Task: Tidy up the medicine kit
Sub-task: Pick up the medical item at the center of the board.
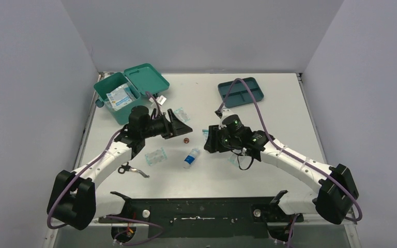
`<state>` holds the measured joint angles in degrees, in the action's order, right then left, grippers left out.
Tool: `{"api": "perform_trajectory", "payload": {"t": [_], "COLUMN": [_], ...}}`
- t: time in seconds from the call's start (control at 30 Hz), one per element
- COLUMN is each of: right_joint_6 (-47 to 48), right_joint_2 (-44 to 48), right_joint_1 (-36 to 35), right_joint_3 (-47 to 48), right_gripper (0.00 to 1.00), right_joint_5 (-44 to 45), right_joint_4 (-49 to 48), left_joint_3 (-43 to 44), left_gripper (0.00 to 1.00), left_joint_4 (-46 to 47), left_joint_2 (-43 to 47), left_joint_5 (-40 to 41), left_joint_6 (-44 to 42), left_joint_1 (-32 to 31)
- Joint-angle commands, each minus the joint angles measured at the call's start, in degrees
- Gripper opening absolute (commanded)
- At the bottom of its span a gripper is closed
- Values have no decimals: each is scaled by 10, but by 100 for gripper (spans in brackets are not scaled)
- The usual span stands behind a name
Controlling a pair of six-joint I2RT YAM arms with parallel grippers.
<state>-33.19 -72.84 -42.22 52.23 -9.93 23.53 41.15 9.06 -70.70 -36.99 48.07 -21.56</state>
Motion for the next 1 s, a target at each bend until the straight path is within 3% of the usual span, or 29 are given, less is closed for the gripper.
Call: {"api": "perform_trajectory", "payload": {"t": [0.0,0.27,0.43,0.67,0.97], "right_joint_6": [-40,-66,-63,-65,-68], "right_joint_2": [14,5,11,22,28], "right_joint_1": [-31,-72,-80,-80,-81], "right_joint_3": [37,44,45,42,36], "right_gripper": [45,45,45,45,46], "right_joint_5": [4,14,30,39,43], "right_joint_4": [-46,-73,-60,-57,-57], "left_joint_3": [26,55,51,47,46], "left_gripper": [58,52,41,34,0], "left_joint_4": [96,38,35,38,58], "left_joint_2": [-26,-39,-40,-44,-53], "left_joint_5": [-12,69,74,70,39], "left_joint_6": [30,-19,-25,-27,-26], "left_joint_1": [-40,-74,-78,-83,-84]}}
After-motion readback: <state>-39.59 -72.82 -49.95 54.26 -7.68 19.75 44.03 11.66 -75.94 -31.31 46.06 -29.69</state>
